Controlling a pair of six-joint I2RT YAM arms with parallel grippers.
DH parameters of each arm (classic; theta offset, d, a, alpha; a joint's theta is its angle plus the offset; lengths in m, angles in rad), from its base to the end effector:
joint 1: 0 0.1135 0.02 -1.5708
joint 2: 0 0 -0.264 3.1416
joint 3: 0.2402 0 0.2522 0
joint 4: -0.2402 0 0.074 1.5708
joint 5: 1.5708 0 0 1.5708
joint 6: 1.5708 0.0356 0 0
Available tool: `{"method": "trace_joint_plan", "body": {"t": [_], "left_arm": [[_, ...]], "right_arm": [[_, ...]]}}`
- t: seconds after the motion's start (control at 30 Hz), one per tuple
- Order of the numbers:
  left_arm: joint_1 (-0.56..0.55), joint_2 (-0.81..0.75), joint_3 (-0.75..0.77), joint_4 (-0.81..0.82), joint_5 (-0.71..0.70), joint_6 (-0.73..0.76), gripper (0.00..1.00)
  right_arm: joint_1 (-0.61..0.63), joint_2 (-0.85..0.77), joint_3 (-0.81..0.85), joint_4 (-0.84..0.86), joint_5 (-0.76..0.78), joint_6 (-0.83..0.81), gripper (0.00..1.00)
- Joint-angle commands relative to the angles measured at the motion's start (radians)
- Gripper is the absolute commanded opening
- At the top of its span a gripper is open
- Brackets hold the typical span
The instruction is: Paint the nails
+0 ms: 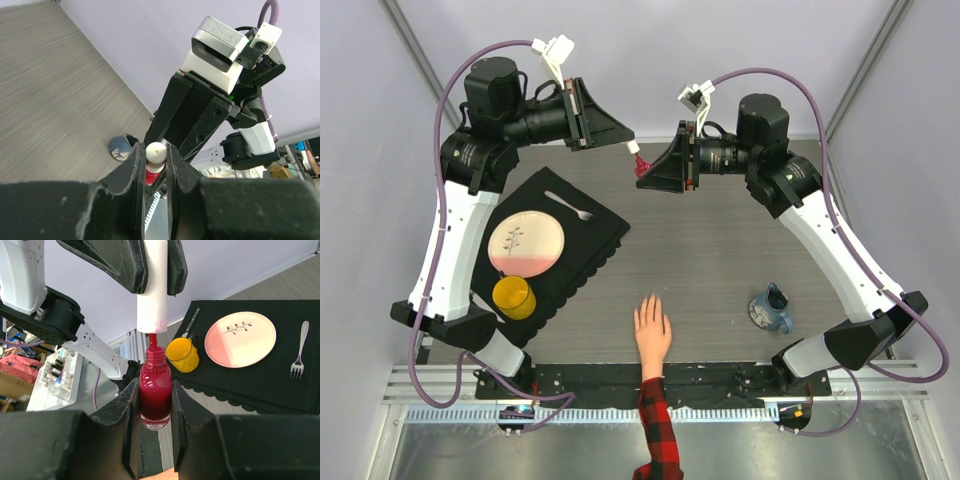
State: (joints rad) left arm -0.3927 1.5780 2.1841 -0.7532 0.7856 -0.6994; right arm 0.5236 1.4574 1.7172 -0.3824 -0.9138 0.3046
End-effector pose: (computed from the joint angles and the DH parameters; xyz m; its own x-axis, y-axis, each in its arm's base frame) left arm 0.2557 -0.1331 0.5518 -0.6939 -0.2052 -0.6902 0.6145 0.3310 -0.7161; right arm 0.2513 0.1777 0.4850 -0.3967 -0.0175 -0.9178 -0.9088 0.1481 0.3900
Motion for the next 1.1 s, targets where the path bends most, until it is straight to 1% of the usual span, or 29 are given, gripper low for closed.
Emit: {"method": "trace_joint_plan", "body": {"t": [0.0,1.07], "left_arm": [[-0.002,-0.036,0.037,0.043,0.024,-0.015,0.00],[0.009,-0.050,0.034,0.035,0.024,-0.018,0.00]], "right_arm": [[0.007,-0.031,-0.002,0.030,0.013,-0.004,0.01],[0.004,-0.037,-0.018,0.023,0.016,-0.002,0.01]]}}
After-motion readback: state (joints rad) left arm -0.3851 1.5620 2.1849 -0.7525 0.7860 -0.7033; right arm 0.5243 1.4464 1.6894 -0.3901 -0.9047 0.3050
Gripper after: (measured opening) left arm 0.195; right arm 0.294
